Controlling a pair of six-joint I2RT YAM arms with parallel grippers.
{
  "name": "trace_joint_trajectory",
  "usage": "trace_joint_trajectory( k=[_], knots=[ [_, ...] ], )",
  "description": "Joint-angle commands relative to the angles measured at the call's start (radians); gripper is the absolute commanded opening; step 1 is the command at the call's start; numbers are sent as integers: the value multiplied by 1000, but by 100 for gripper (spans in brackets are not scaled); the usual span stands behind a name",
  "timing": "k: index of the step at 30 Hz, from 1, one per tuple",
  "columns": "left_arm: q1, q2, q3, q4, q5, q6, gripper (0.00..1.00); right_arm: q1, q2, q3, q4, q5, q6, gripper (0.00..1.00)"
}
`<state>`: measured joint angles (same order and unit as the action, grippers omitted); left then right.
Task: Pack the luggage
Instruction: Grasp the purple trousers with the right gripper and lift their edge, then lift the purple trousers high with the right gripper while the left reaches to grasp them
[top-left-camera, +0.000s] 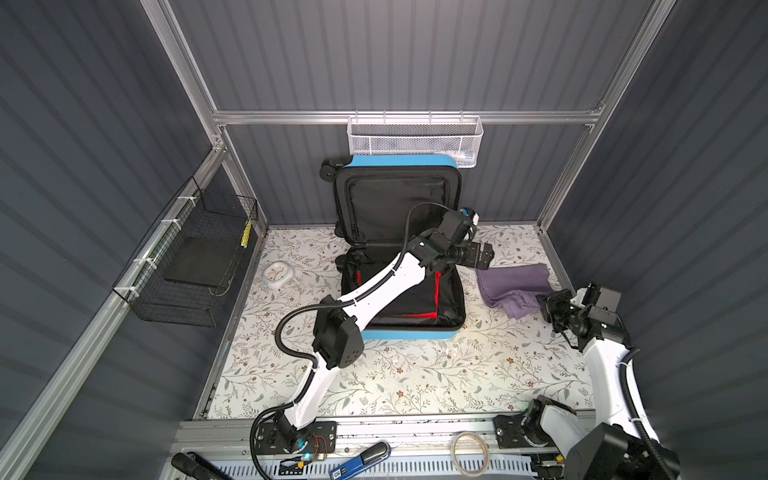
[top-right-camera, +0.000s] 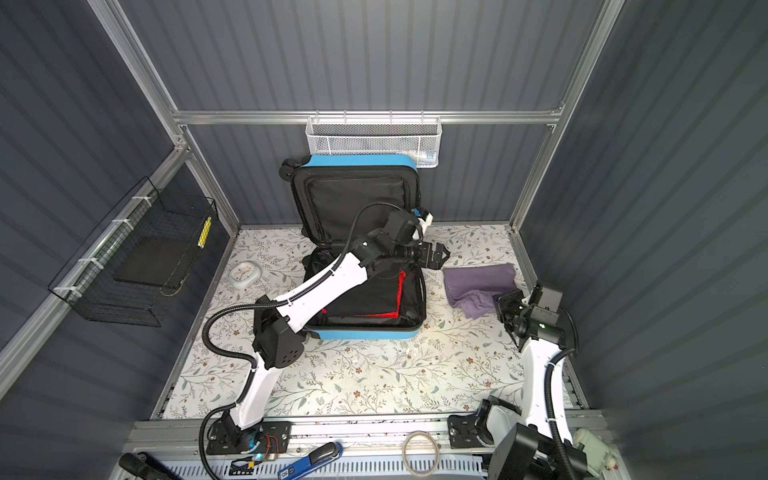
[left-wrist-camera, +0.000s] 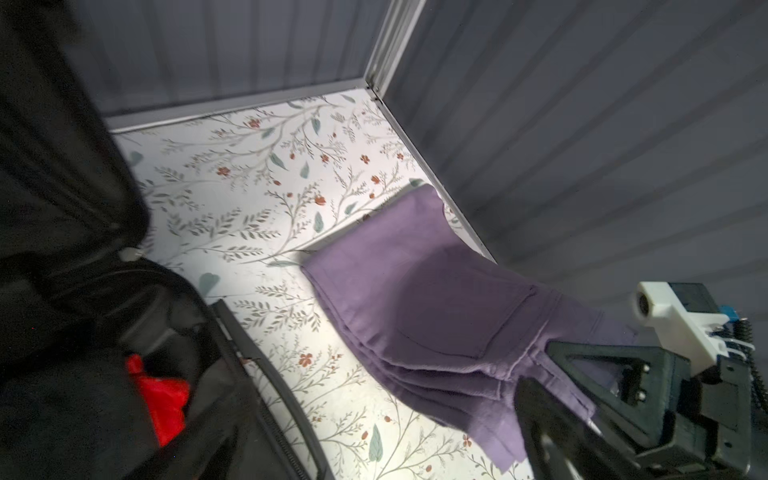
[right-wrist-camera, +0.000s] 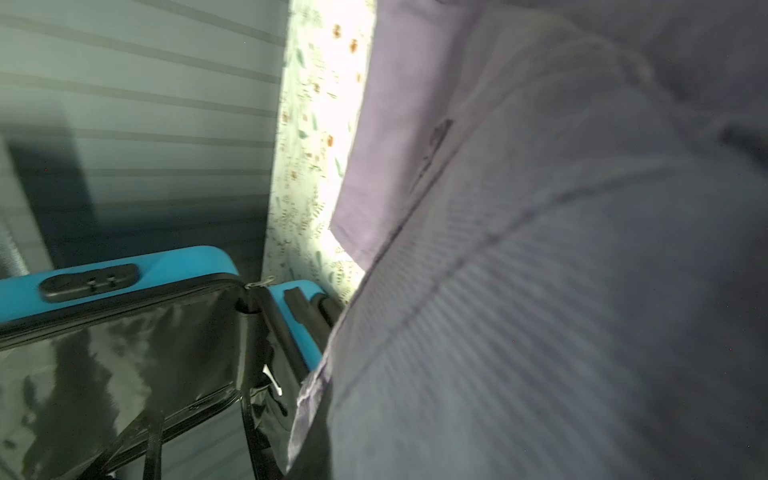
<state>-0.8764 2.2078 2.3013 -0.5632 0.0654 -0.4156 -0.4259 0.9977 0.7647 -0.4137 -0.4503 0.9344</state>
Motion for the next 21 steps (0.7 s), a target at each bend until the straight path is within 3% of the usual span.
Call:
trace_joint_trajectory(
  k=[1,9,21],
  knots=[
    [26,-35,-18,-72,-10,63,100,-4,34,109,30,-56,-64,0],
    [74,-62,-28,-118,-3,98,100,-4,151,316,3,-174,-113,0],
    [128,-70,-41,-121,78,92,100,-4,167,472,76,-376,-91,0]
  ],
)
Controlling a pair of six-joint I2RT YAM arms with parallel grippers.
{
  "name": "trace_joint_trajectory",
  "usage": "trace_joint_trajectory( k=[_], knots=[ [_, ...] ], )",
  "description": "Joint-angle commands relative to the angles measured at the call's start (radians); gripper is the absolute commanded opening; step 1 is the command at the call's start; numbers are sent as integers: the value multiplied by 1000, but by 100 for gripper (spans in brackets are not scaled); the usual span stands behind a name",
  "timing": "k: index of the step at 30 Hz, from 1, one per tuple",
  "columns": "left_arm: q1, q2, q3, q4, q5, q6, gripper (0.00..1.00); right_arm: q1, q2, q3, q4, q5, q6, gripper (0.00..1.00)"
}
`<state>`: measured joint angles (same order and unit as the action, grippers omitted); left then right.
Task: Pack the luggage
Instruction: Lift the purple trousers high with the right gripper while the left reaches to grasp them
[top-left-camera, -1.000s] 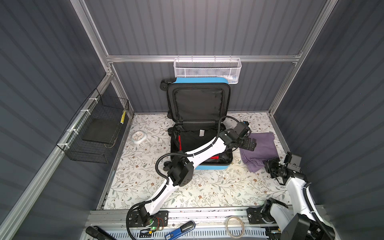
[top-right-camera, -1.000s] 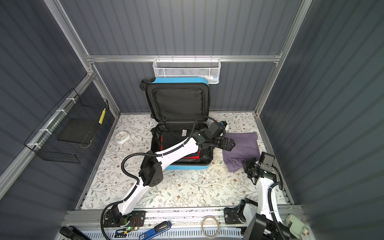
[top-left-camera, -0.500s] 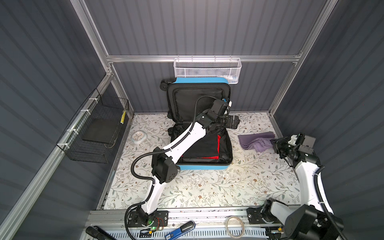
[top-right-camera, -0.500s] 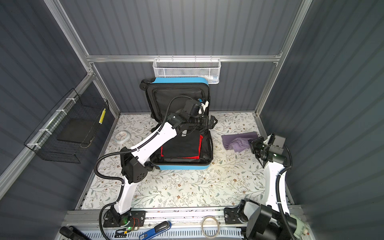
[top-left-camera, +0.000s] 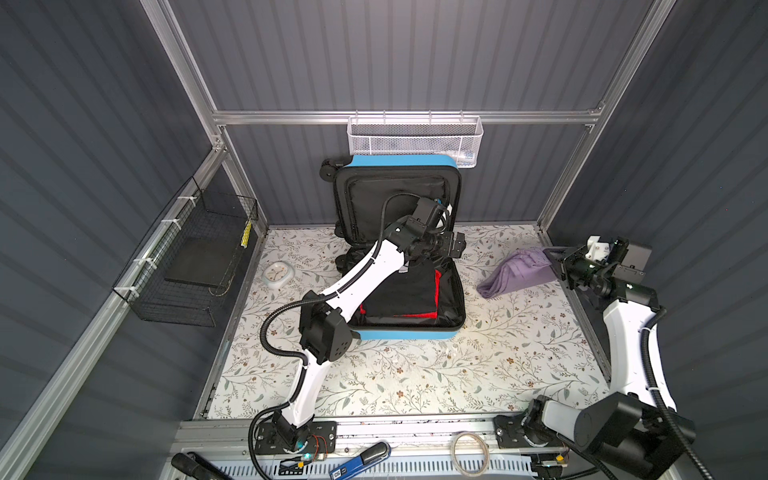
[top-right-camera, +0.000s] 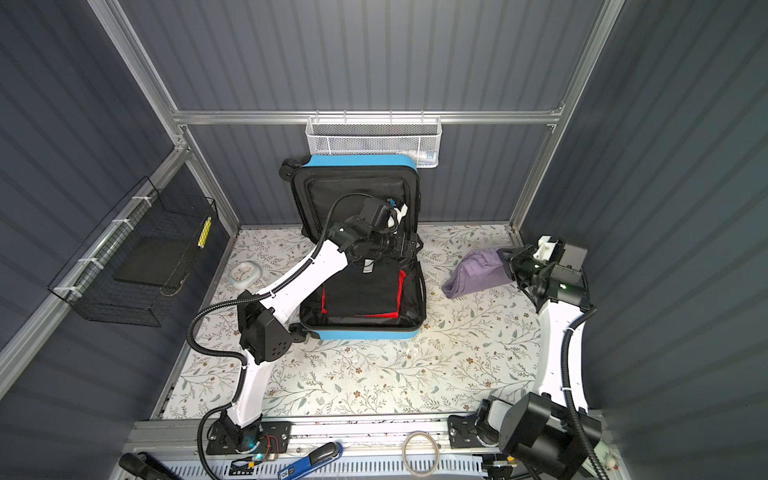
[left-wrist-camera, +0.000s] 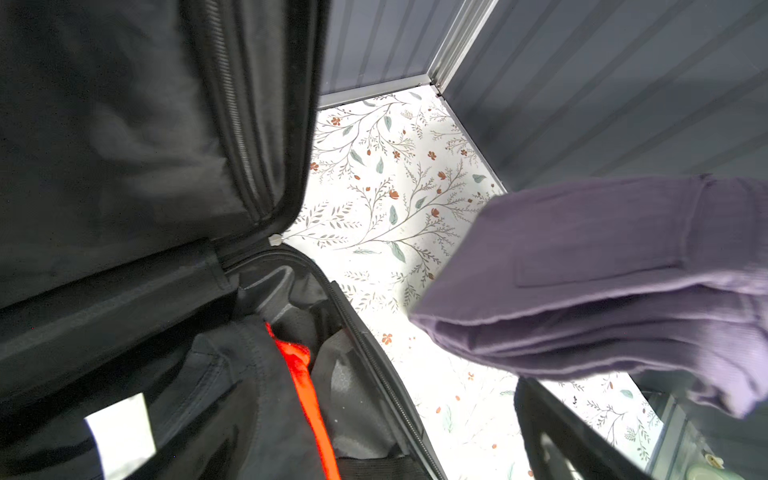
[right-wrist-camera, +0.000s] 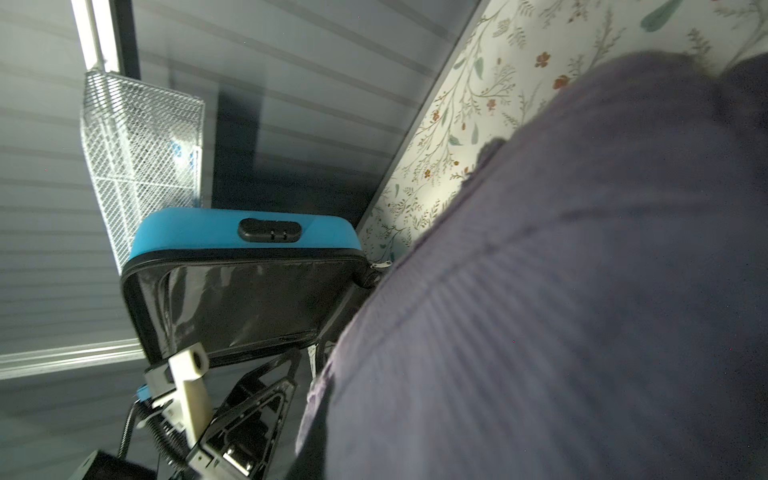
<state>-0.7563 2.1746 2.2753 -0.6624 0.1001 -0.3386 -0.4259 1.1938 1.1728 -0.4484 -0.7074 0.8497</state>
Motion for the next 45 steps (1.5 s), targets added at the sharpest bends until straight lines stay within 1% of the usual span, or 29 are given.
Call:
trace_joint_trajectory(
  k=[1,6,9,10,11,14,17,19,22,27,32,34,38,40,45],
  knots=[
    [8,-39,-19,-20,54,6,100,-2,-37,72,123,-142,0,0],
    [25,-64,-82,56,151,-73,100,-2,-68,94,188,-215,42,0],
    [44,-90,-139,118,218,-139,100,-1,-116,87,254,-255,97,0],
    [49,-99,-155,133,222,-158,100,0,-125,86,277,-265,118,0],
    [51,-108,-166,144,253,-170,100,1,-130,83,303,-275,136,0],
    [56,-133,-192,164,285,-210,100,7,-143,88,389,-302,202,0],
    [72,-161,-239,224,358,-293,100,16,-147,102,467,-325,247,0],
    [94,-181,-299,310,428,-393,100,19,-145,112,511,-340,274,0],
    [122,-215,-407,458,504,-536,100,21,-141,127,576,-362,302,0],
    [128,-239,-468,534,567,-638,100,24,-137,178,603,-380,302,0],
    [128,-236,-548,700,645,-796,100,26,-140,223,603,-375,303,0],
    [126,-223,-571,785,664,-869,100,26,-143,234,605,-371,302,0],
    [121,-192,-608,1009,686,-1047,100,29,-143,255,620,-360,303,0],
    [111,-173,-610,1084,692,-1116,100,31,-140,270,632,-355,303,0],
    [69,-103,-633,1334,684,-1341,100,35,-131,310,661,-339,304,0]
  ],
)
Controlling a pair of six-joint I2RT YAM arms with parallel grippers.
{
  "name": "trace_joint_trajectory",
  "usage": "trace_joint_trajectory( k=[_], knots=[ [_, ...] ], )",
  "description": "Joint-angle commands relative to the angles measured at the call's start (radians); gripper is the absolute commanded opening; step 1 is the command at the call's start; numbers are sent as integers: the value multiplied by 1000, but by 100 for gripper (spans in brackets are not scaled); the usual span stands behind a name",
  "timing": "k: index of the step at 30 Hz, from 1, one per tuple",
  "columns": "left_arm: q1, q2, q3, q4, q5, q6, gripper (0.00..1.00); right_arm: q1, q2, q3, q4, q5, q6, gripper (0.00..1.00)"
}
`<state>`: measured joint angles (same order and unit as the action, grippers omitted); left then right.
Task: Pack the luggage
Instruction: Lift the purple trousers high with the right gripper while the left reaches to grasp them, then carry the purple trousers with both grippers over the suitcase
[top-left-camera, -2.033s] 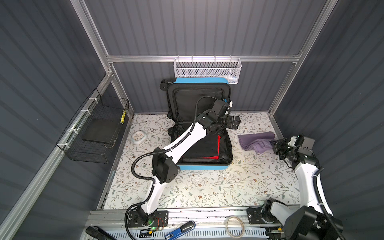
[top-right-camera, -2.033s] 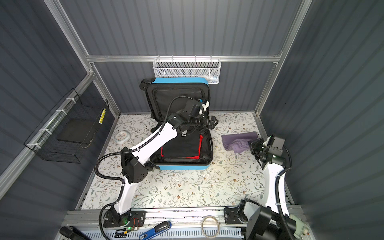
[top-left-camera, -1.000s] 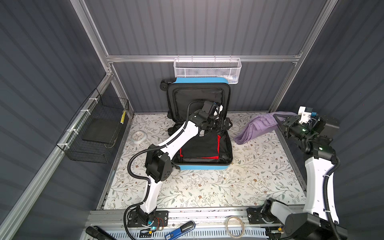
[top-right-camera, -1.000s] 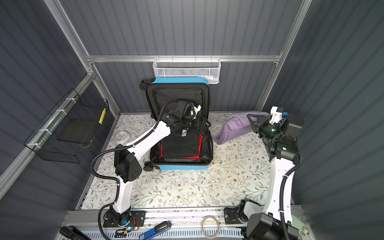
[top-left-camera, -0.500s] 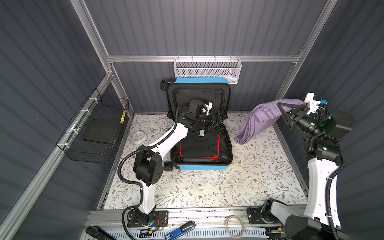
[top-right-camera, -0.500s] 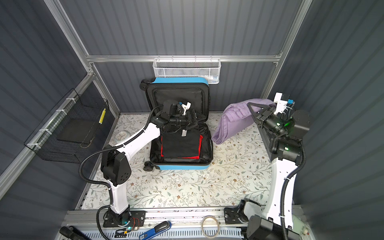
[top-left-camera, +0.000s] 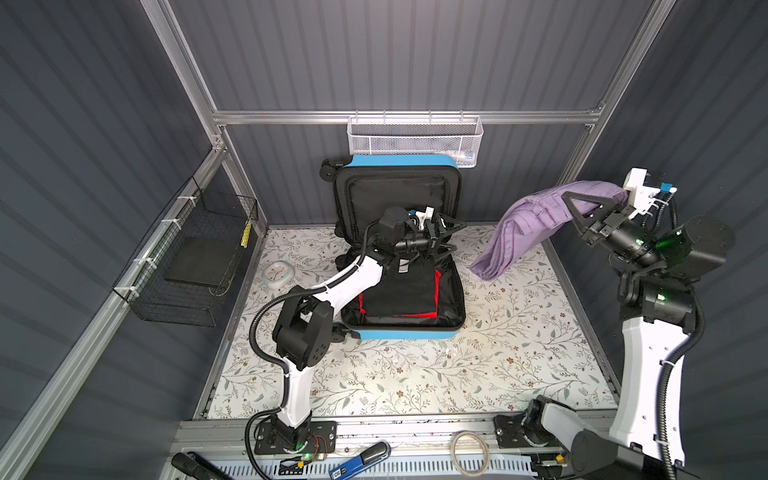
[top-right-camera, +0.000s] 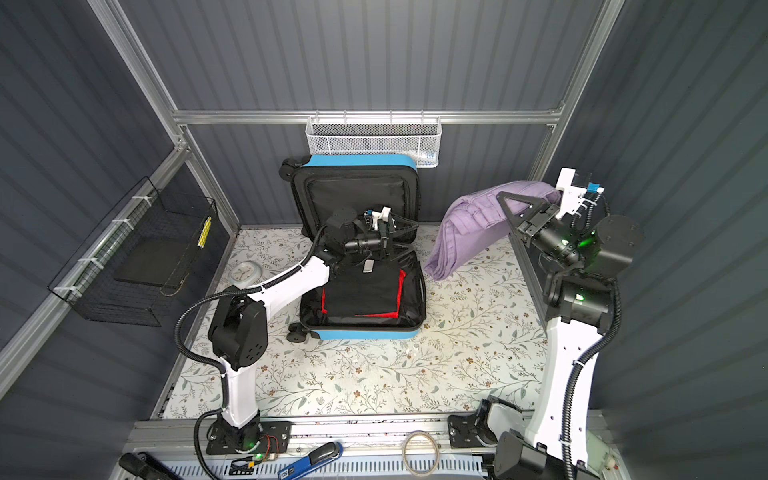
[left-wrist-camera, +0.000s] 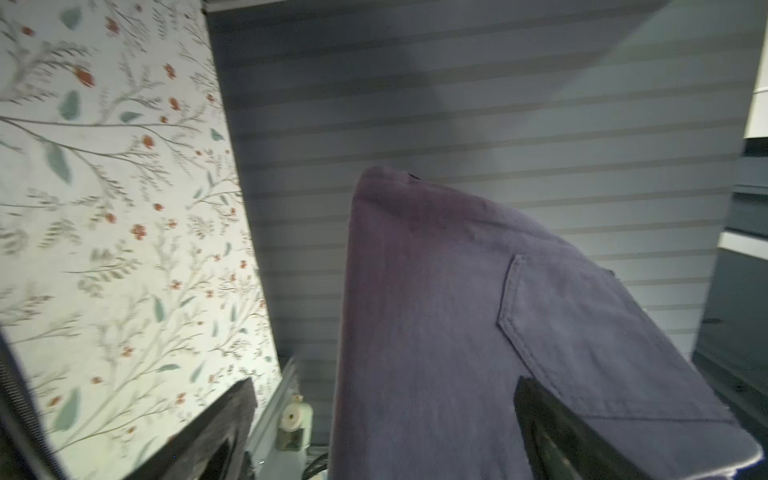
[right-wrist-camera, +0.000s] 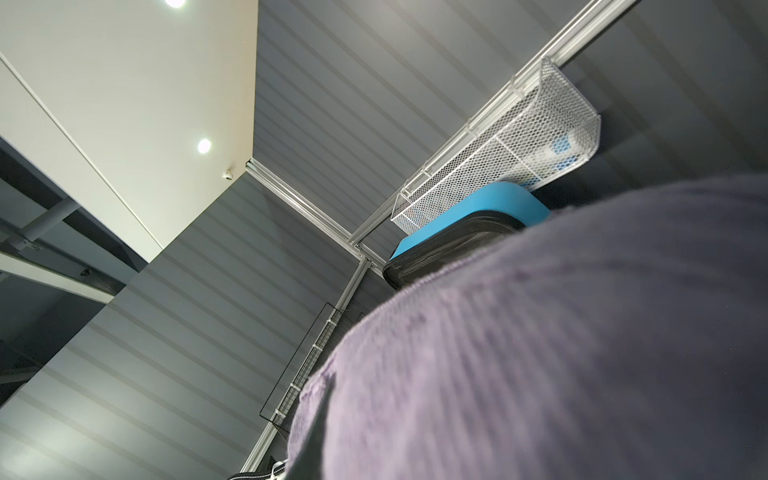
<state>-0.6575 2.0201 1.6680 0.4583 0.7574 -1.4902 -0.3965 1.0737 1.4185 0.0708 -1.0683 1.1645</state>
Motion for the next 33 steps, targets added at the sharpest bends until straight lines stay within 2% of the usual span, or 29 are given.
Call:
trace_joint_trajectory(
  k=[1,14,21,26,33],
  knots=[
    [-37,66,-29,246,24,-218,100,8,-11,67,146,25,-12,0],
    [-147,248,9,634,-30,-505,94,16,-16,59,181,43,-11,0],
    [-186,300,-22,839,-148,-637,93,17,-29,27,198,51,-12,0],
    [-192,299,-27,885,-205,-661,92,17,-35,7,205,55,-12,0],
    [-207,295,-23,931,-209,-676,92,17,-32,-17,219,65,-12,0]
  ],
)
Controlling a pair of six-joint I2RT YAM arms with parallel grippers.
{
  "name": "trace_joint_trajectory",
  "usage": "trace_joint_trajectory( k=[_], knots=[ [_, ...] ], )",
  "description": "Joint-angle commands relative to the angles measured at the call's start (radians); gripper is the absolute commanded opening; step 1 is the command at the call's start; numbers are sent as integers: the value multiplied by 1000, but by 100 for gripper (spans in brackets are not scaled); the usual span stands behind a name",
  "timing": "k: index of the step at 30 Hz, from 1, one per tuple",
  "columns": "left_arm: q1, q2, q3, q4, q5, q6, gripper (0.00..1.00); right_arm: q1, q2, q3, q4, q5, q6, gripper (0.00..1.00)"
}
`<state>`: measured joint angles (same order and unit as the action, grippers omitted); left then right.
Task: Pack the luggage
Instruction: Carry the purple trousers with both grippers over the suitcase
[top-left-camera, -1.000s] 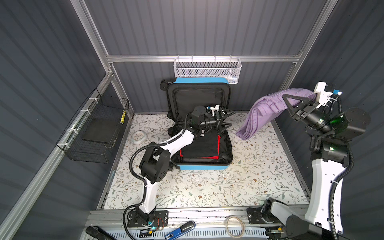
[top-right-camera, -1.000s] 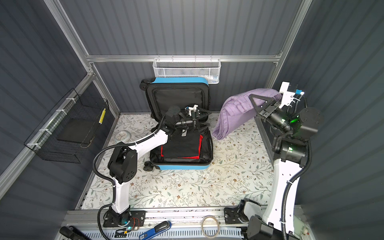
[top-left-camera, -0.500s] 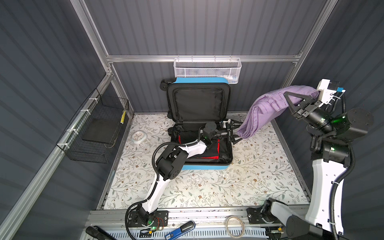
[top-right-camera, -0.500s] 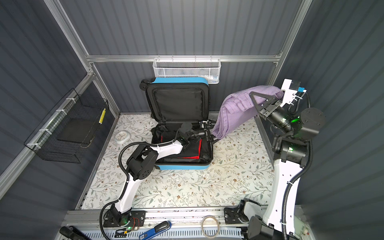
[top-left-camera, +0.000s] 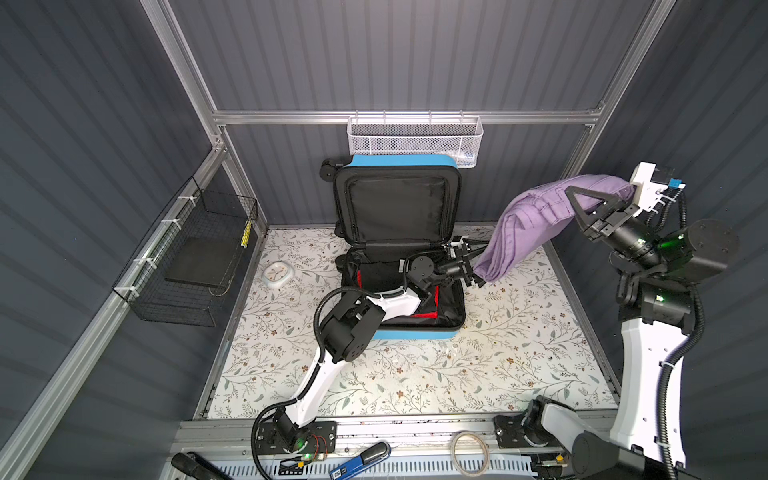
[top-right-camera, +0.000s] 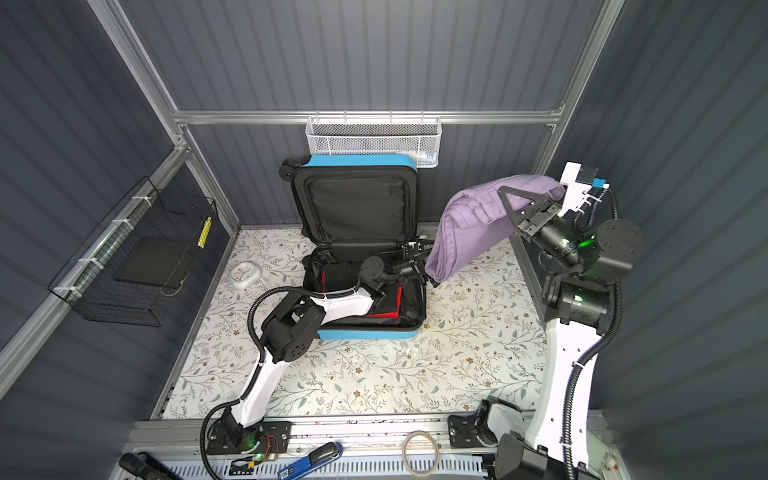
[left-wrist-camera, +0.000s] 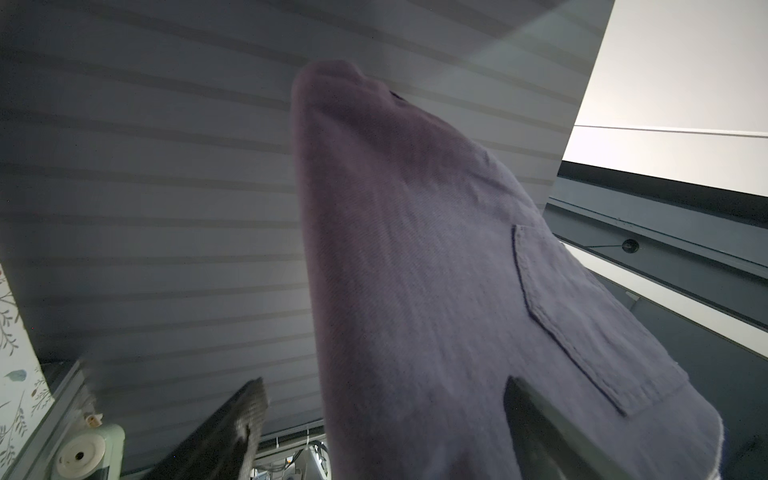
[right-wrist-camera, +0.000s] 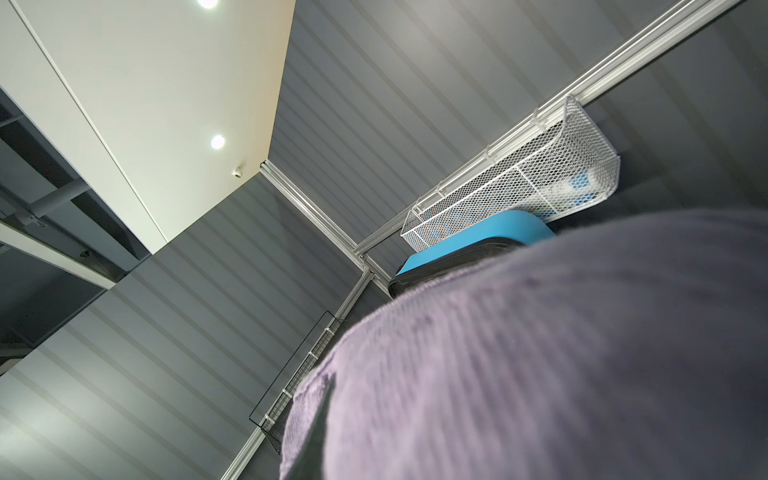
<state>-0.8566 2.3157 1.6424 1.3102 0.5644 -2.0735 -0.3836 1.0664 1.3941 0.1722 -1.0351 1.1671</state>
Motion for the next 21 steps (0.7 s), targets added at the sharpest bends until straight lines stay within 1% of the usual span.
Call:
trace_joint_trajectory(
  k=[1,6,12,14,15,16,18,21],
  knots=[
    [-12,0,-2,91,-20,-98,92,4,-23,3,119,33,-14,0],
    [-29,15,-14,140,-24,-111,92,5,-16,-2,127,36,-14,0],
    [-39,31,2,136,-13,-105,91,4,-13,-12,131,36,-16,0],
    [-41,31,-1,142,-19,-106,89,4,-11,-16,133,35,-15,0],
    [-40,34,2,146,-20,-106,85,5,-12,-21,134,35,-14,0],
    [-41,35,6,148,-23,-107,80,5,-13,-26,135,37,-16,0],
    [-40,36,10,150,-25,-106,64,4,-14,-37,138,37,-14,0],
    [-41,39,8,157,-46,-105,43,4,-20,-55,139,38,-14,0]
  ],
)
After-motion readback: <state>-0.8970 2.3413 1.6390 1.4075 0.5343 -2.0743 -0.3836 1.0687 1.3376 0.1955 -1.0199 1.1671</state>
